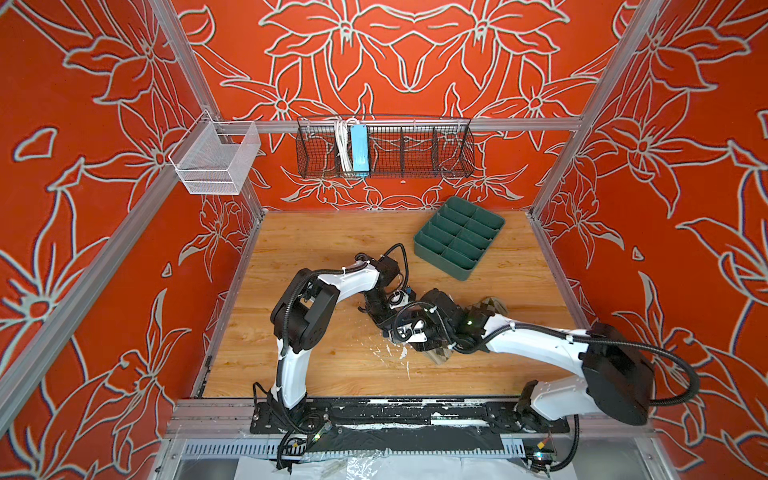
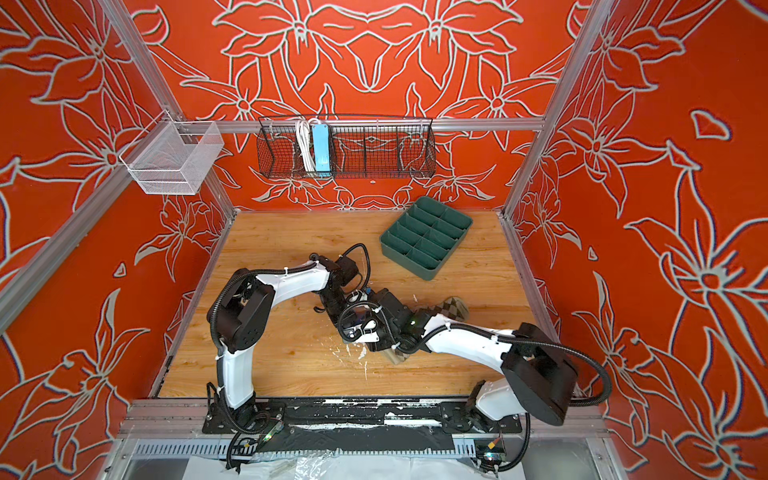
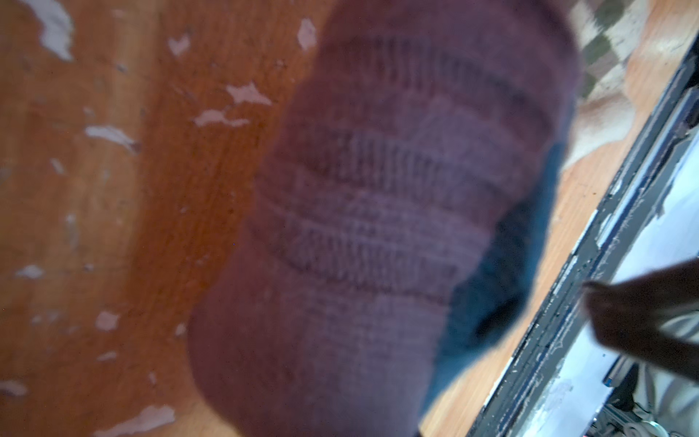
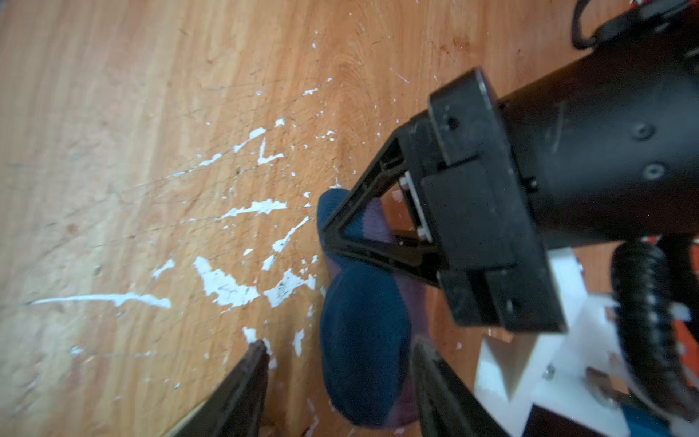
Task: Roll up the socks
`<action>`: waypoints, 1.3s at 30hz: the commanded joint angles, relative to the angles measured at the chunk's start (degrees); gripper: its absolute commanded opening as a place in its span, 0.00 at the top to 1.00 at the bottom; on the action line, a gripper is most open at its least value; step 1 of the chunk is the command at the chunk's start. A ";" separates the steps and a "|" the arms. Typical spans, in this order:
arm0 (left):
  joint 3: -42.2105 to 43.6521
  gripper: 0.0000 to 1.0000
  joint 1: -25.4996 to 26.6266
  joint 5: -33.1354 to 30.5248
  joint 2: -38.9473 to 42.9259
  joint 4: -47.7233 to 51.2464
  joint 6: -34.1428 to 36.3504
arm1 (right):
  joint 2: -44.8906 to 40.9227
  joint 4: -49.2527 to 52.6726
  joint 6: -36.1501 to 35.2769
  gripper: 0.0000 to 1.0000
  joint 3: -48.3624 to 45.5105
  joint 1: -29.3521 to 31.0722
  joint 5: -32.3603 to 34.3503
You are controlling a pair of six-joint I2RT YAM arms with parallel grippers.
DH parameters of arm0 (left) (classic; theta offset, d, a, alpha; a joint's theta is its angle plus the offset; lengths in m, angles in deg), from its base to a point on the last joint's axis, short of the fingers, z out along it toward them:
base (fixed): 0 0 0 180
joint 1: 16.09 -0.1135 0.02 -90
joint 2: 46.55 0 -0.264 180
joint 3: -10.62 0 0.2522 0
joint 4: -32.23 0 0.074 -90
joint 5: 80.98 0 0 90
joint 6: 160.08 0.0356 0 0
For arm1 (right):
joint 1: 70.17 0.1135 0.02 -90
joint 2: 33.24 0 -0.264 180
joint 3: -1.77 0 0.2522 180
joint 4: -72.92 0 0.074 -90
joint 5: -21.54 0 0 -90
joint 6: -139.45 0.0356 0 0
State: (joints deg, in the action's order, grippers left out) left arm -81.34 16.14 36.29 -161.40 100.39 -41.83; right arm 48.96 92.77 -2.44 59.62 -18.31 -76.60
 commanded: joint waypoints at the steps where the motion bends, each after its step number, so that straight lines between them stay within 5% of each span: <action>1: 0.49 1.00 -0.13 0.96 -2.31 3.48 0.33 | 2.98 -5.28 -0.74 0.37 2.01 0.22 3.53; 16: 2.17 1.00 -0.14 1.74 -0.63 1.53 0.59 | 16.00 -1.18 -2.54 0.41 6.82 -1.07 3.99; 25: 2.17 0.99 -0.18 3.58 2.84 0.77 1.37 | 20.13 3.34 -1.66 0.72 9.23 -1.14 4.57; 28: 2.90 0.93 -0.15 5.58 5.23 -0.34 1.39 | 20.91 4.73 -0.78 0.82 9.94 -1.02 4.78; 34: 4.09 0.65 -0.15 8.82 9.47 -1.26 1.50 | 19.70 6.82 1.36 0.95 9.98 -1.06 6.41; 39: 5.16 0.59 -0.15 10.55 10.96 -0.39 2.43 | 17.59 6.71 4.45 1.00 8.56 -1.36 7.79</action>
State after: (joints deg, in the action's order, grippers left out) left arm -76.83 14.11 37.84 -153.68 96.23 -38.82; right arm 64.50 94.89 -3.93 70.05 -18.35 -74.74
